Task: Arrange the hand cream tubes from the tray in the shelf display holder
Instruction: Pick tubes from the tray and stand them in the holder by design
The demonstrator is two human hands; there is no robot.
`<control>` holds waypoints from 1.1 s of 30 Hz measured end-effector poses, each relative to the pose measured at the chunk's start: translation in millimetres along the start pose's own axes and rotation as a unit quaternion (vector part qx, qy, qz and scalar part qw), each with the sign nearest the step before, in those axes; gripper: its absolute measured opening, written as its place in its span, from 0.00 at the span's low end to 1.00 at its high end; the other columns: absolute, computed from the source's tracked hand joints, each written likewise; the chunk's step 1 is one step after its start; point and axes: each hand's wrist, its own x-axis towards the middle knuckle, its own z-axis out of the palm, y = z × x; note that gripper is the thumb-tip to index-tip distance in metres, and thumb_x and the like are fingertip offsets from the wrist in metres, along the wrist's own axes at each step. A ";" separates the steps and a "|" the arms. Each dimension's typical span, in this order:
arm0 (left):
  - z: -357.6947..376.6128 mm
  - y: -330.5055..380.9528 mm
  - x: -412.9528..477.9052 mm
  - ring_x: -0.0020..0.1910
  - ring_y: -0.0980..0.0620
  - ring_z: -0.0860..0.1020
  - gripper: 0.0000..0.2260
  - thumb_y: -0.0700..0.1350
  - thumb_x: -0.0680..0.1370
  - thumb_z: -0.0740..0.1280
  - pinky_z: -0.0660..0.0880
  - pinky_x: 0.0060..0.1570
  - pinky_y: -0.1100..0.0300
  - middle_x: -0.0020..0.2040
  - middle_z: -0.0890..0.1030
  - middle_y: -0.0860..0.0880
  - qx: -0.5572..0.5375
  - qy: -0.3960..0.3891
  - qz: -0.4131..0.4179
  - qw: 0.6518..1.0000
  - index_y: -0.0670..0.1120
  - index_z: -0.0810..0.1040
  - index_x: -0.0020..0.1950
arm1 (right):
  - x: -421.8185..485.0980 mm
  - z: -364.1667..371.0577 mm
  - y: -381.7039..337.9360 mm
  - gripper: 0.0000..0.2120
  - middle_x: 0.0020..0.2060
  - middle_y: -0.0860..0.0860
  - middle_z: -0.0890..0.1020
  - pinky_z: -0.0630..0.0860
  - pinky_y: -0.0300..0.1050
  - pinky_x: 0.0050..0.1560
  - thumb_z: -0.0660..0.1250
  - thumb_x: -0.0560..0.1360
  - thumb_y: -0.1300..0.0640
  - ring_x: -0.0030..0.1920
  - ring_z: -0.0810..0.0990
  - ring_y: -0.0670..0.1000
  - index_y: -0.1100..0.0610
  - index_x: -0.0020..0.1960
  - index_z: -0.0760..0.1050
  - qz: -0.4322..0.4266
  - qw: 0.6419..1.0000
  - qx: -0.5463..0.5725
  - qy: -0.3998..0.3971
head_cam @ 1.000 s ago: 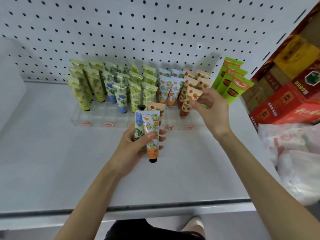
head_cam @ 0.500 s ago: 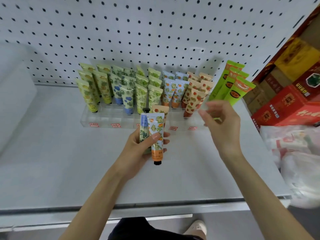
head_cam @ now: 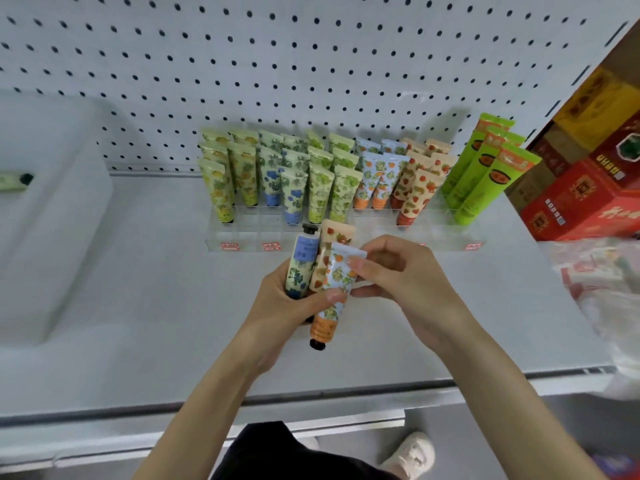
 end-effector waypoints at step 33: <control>-8.1 -16.0 14.5 0.46 0.44 0.84 0.11 0.39 0.75 0.67 0.81 0.39 0.55 0.48 0.85 0.43 -0.031 0.046 0.052 0.997 0.43 0.77 0.57 | 102.3 -69.4 -94.2 0.05 0.27 0.46 0.73 0.65 0.38 0.32 0.74 0.70 0.53 0.31 0.69 0.45 0.55 0.40 0.83 -0.182 0.834 -0.520 0.044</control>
